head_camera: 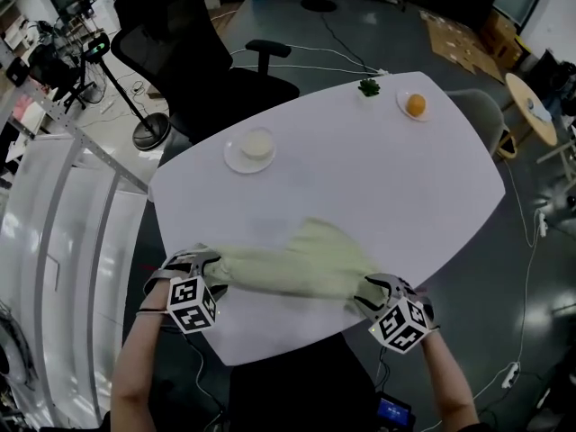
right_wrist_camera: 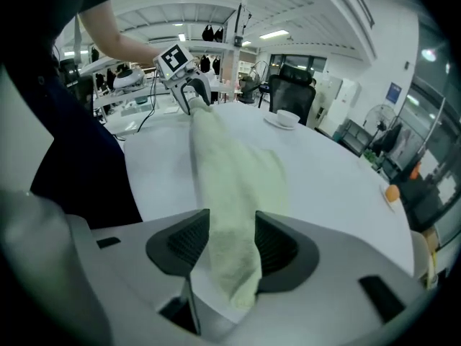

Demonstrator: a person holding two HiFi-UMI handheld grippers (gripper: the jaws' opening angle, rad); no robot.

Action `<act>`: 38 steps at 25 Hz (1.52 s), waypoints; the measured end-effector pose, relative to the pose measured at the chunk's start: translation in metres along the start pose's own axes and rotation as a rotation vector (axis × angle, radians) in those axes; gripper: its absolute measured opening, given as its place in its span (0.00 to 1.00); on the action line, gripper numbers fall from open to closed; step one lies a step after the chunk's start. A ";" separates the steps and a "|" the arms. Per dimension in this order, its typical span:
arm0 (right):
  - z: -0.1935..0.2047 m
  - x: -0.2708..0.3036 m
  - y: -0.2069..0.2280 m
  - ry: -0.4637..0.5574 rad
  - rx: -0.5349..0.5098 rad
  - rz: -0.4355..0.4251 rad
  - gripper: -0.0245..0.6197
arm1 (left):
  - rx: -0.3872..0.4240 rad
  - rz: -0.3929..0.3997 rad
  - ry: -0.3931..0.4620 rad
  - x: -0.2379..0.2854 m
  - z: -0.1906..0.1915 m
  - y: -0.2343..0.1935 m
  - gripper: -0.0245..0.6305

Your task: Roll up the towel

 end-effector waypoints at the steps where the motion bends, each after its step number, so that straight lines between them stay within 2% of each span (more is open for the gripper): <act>1: 0.003 0.003 -0.007 -0.008 -0.007 -0.011 0.36 | 0.005 0.016 -0.009 0.004 0.002 0.007 0.51; 5: 0.014 0.021 -0.022 -0.046 -0.036 -0.042 0.36 | 0.036 0.022 -0.054 0.023 0.009 0.024 0.50; 8: 0.023 0.033 -0.020 -0.082 -0.066 -0.029 0.35 | 0.047 -0.026 -0.074 0.032 0.010 0.021 0.37; 10: 0.026 0.036 -0.017 -0.091 -0.093 -0.008 0.29 | 0.079 -0.055 -0.094 0.035 0.010 0.017 0.26; 12: 0.025 0.034 -0.013 -0.085 -0.107 0.006 0.26 | 0.115 -0.065 -0.114 0.036 0.010 0.013 0.23; 15: 0.022 0.030 -0.007 -0.064 -0.119 0.034 0.13 | 0.124 -0.062 -0.132 0.035 0.008 0.009 0.17; 25: 0.011 0.006 0.001 -0.040 -0.159 0.120 0.10 | 0.168 -0.134 -0.126 0.013 0.000 0.008 0.13; 31: 0.021 -0.005 -0.026 -0.055 -0.143 0.147 0.10 | 0.183 -0.120 -0.099 0.002 0.005 0.044 0.13; 38: 0.042 -0.008 -0.069 -0.092 -0.117 0.118 0.10 | 0.194 -0.081 -0.075 -0.002 0.015 0.088 0.13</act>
Point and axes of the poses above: the fingertips, and each gripper's own axes: x forward along the fingers, y to its right, z out of its underside, the point moved 6 cm from there along -x, backward along the fingers, and after that the axes turned 6 degrees about x, right-handed, at the moved point
